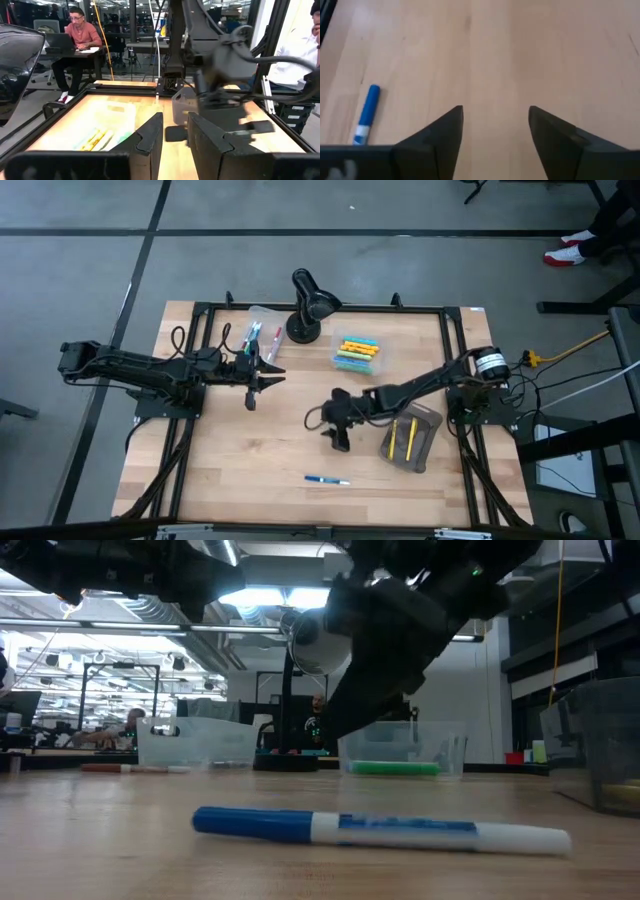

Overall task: Pick & Place Markers
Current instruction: Put the blue marker pen into the left transparent bin

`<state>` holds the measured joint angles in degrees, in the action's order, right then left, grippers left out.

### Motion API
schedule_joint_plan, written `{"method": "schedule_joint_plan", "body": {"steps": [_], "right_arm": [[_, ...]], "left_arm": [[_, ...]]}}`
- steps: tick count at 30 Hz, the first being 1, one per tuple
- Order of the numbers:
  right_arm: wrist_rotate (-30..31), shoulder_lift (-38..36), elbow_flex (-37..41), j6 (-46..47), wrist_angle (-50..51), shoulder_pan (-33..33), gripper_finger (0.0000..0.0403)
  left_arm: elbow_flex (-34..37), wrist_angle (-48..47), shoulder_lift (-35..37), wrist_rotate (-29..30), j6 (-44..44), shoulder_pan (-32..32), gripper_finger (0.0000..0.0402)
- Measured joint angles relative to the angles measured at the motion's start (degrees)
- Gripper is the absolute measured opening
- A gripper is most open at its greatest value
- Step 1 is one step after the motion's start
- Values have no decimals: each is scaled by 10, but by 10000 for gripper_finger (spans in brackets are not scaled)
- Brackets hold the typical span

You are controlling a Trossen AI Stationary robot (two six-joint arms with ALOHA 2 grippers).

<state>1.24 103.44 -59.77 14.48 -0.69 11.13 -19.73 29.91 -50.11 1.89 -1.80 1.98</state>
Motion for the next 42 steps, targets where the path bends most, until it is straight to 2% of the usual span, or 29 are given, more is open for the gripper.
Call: {"method": "schedule_joint_plan", "body": {"steps": [6,15,26,42], "right_arm": [[78,0,0,-47,-14,43,229],[112,0,0,-64,-43,61,229],[113,0,0,-76,-33,61,230],[99,0,0,-38,9,61,230]], "left_arm": [[0,0,0,0,0,0,86],[0,-17,0,0,-13,0,86],[0,-186,0,1,-71,-14,86],[0,-268,0,18,-64,-55,86]]}}
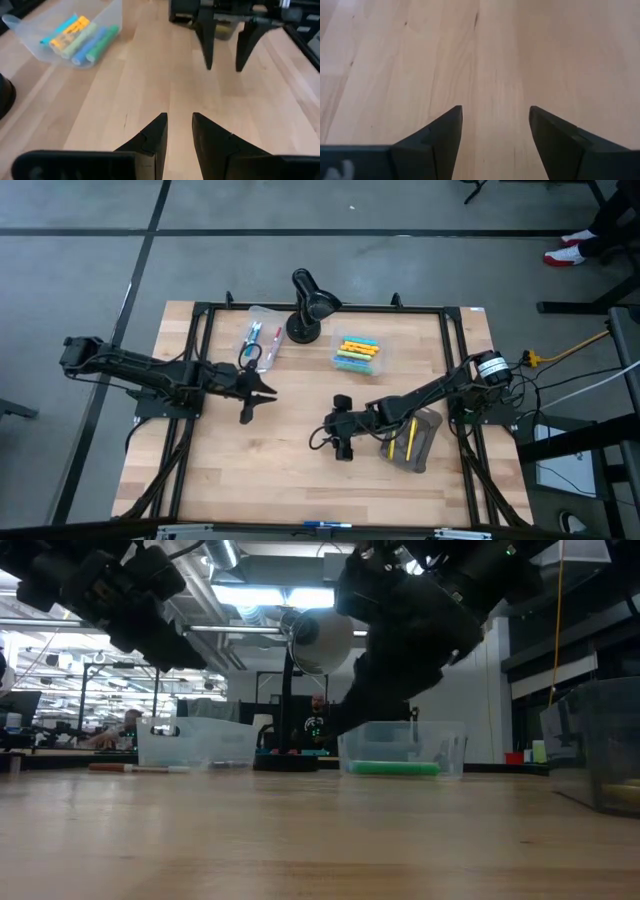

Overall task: Pick & Place Markers
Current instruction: Put the blue marker pen into the left transparent bin

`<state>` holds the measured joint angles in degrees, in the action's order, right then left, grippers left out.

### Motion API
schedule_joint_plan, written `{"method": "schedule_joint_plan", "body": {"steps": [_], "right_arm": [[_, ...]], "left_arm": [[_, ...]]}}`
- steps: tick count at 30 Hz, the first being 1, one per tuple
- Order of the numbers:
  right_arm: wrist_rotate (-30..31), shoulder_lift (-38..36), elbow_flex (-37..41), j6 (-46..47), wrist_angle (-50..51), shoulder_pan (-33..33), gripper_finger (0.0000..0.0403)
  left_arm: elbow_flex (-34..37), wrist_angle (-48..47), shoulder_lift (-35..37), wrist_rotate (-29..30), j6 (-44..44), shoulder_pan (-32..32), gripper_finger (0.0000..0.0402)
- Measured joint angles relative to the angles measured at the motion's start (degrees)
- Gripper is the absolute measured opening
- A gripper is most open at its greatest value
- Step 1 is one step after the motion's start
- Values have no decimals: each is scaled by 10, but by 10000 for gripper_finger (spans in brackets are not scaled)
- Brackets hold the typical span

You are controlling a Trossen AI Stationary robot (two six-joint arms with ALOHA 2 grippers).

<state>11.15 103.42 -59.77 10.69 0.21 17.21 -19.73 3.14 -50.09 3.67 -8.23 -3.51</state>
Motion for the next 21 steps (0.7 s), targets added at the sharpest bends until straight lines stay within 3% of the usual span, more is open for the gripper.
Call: {"method": "schedule_joint_plan", "body": {"steps": [7,12,21], "right_arm": [[-93,0,0,26,18,17,230],[-109,0,0,62,17,57,230],[10,0,0,60,16,161,229]], "left_arm": [[0,-5,0,18,-15,-6,86],[0,1,0,23,-15,-6,86],[0,1,0,43,-16,-6,86]]}}
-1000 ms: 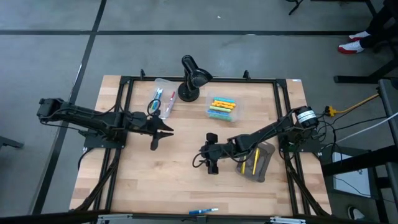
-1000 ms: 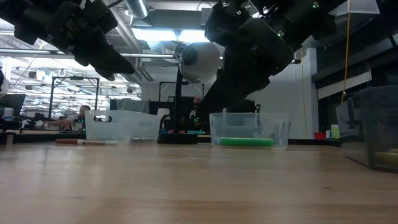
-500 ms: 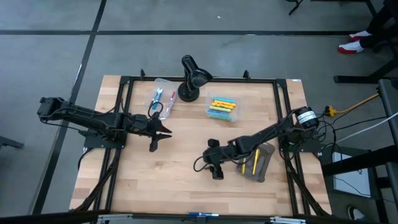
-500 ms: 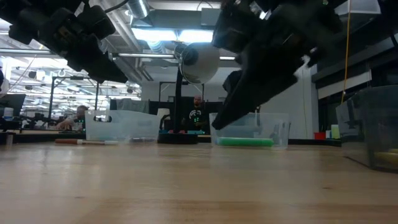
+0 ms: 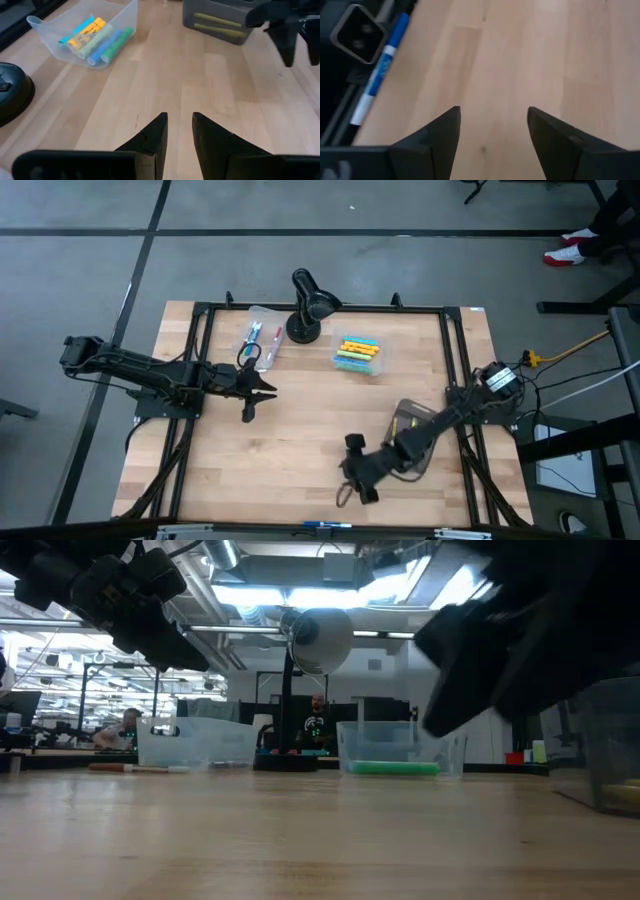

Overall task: Pick & Place Markers
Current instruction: Put the blue marker pen into the left transparent bin

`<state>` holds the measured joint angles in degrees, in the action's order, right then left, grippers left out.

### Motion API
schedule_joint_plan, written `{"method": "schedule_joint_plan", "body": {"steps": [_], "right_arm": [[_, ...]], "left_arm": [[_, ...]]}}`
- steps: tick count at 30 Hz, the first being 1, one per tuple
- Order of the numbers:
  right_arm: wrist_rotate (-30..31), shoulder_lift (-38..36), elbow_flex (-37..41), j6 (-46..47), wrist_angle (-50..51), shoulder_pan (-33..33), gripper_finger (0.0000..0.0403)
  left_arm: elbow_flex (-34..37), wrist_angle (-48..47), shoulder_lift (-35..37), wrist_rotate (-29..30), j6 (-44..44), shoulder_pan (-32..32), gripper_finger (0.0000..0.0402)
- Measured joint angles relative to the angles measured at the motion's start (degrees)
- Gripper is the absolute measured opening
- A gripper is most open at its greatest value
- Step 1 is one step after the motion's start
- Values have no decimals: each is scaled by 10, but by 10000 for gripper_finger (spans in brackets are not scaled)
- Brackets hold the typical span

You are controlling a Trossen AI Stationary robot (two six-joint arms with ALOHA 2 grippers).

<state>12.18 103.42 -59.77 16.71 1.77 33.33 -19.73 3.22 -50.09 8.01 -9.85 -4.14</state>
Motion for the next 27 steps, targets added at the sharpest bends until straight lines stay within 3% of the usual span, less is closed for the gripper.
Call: {"method": "schedule_joint_plan", "body": {"steps": [6,14,27], "right_arm": [[62,17,-18,8,-24,50,229],[47,117,-146,27,78,80,229],[72,197,-257,64,102,111,229]], "left_arm": [[0,0,0,0,-4,0,86],[0,0,0,0,-5,0,86],[0,-3,0,-1,4,0,86]]}}
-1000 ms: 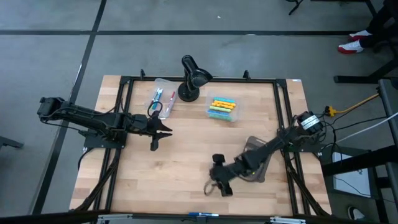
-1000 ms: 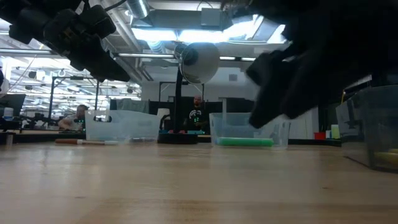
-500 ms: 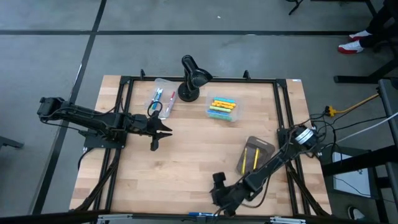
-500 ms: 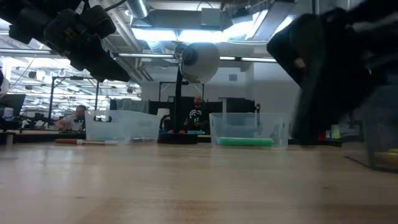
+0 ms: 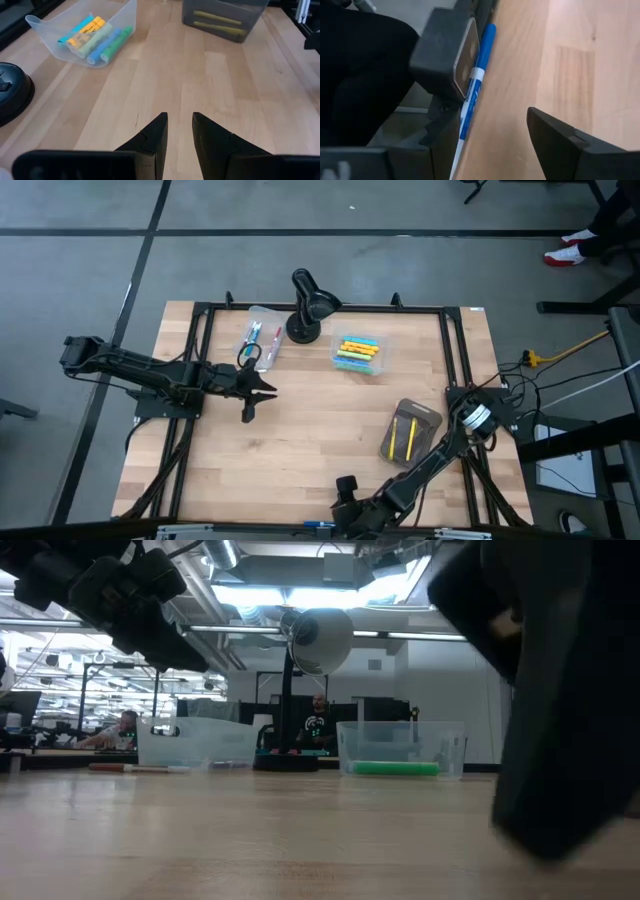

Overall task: Pick & Place Markers
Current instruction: Put the blue marker pen into the left transparent bin

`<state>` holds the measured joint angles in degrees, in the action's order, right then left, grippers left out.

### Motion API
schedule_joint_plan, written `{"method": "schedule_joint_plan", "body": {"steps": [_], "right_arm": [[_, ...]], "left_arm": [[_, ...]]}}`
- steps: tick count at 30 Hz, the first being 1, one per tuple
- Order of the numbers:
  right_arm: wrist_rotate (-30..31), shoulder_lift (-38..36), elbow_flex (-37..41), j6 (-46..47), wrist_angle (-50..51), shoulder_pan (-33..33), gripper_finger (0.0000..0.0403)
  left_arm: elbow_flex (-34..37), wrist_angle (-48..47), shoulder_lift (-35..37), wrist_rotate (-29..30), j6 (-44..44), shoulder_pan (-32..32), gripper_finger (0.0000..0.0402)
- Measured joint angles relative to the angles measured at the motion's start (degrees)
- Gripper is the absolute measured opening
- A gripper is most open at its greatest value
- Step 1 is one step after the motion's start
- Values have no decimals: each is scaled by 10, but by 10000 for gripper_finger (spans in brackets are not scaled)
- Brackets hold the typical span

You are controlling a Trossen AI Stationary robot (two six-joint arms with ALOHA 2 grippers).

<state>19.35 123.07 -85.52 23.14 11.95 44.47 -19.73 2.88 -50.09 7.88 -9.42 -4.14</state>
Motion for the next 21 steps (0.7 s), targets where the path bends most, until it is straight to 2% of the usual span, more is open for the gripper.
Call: {"method": "schedule_joint_plan", "body": {"steps": [15,21], "right_arm": [[-17,10,-4,90,28,12,229],[-24,10,-5,93,47,12,229]], "left_arm": [[0,-1,0,0,1,0,86],[0,-1,0,0,1,0,86]]}}
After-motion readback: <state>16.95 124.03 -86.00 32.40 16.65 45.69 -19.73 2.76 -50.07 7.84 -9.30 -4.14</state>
